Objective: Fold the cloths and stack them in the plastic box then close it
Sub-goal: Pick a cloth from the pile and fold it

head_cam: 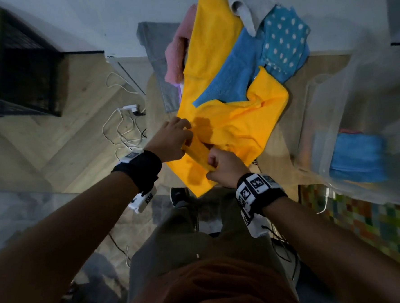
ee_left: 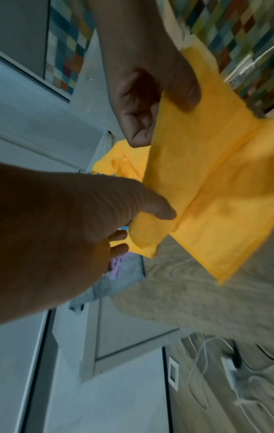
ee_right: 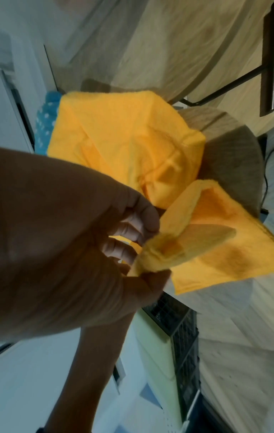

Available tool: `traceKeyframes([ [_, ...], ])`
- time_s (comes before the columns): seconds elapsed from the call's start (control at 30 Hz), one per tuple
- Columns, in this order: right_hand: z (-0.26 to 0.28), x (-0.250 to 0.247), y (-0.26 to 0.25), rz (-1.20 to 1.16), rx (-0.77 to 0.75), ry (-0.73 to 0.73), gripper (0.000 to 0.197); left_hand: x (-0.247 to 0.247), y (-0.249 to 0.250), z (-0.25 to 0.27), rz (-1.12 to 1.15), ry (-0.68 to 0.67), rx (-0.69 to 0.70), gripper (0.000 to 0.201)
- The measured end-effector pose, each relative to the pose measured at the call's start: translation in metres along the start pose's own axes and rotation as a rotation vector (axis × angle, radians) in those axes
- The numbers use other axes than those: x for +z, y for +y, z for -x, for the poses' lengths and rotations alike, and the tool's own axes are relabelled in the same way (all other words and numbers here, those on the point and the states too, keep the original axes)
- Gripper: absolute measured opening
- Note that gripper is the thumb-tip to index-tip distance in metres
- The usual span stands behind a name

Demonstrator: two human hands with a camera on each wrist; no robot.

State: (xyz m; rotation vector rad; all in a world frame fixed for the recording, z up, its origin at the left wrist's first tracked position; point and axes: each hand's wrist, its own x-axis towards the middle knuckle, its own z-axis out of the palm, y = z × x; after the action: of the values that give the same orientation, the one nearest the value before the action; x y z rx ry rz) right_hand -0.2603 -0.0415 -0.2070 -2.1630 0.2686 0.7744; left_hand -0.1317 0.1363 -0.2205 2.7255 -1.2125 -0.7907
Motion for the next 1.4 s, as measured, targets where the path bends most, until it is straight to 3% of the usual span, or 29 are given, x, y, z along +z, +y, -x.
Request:
traceKeyframes([
  [0.1, -0.006, 0.019, -0.002, 0.099, 0.05, -0.239, 0.04, 0.028, -0.013, 0.021, -0.005, -0.137, -0.087, 0.029],
  [0.17, -0.011, 0.027, 0.0, 0.124, 0.069, -0.305, 0.041, 0.04, -0.017, 0.027, 0.107, -0.205, -0.167, 0.029],
  [0.27, -0.019, 0.03, 0.002, 0.09, 0.063, -0.167, 0.031, 0.06, -0.023, 0.023, 0.322, -0.139, -0.365, 0.048],
  [0.33, -0.026, 0.028, 0.003, 0.036, 0.104, -0.064, 0.04, 0.07, -0.023, 0.018, 0.42, -0.096, -0.532, 0.068],
  [0.4, -0.035, 0.028, 0.004, -0.03, 0.158, -0.017, 0.053, 0.085, -0.022, 0.012, 0.43, -0.142, -0.639, 0.084],
  [0.47, -0.043, 0.028, 0.006, -0.095, 0.202, -0.032, 0.063, 0.092, -0.021, 0.007, 0.374, -0.221, -0.661, 0.098],
  [0.6, -0.049, 0.026, 0.012, -0.132, 0.206, -0.043, 0.08, 0.087, -0.007, 0.005, 0.333, -0.24, -0.498, 0.072],
  [0.73, -0.039, 0.013, 0.01, -0.141, 0.12, -0.014, 0.109, 0.045, 0.013, 0.017, 0.621, -0.209, -0.29, 0.026],
  [0.8, -0.029, -0.001, 0.002, -0.165, 0.0, 0.015, 0.112, 0.013, 0.022, 0.019, 0.628, -0.212, -0.176, 0.031],
  [0.87, -0.018, -0.02, -0.007, -0.129, -0.104, 0.034, 0.086, -0.023, 0.033, 0.015, 0.596, -0.21, -0.071, 0.029],
  [0.97, 0.003, -0.06, -0.018, -0.13, -0.152, 0.147, 0.042, -0.079, 0.052, -0.004, 0.466, -0.194, 0.02, 0.042],
  [1.1, 0.027, -0.119, -0.021, -0.22, -0.086, 0.338, 0.035, -0.148, 0.089, -0.034, 0.448, -0.103, -0.001, 0.047],
  [1.23, 0.058, -0.181, -0.024, -0.547, -0.07, 0.558, 0.022, -0.199, 0.132, -0.059, 0.785, -0.007, 0.062, 0.041],
  [1.4, 0.132, -0.245, -0.002, -0.943, -0.098, 0.753, 0.018, -0.238, 0.189, -0.081, 1.032, -0.263, 0.115, 0.037],
])
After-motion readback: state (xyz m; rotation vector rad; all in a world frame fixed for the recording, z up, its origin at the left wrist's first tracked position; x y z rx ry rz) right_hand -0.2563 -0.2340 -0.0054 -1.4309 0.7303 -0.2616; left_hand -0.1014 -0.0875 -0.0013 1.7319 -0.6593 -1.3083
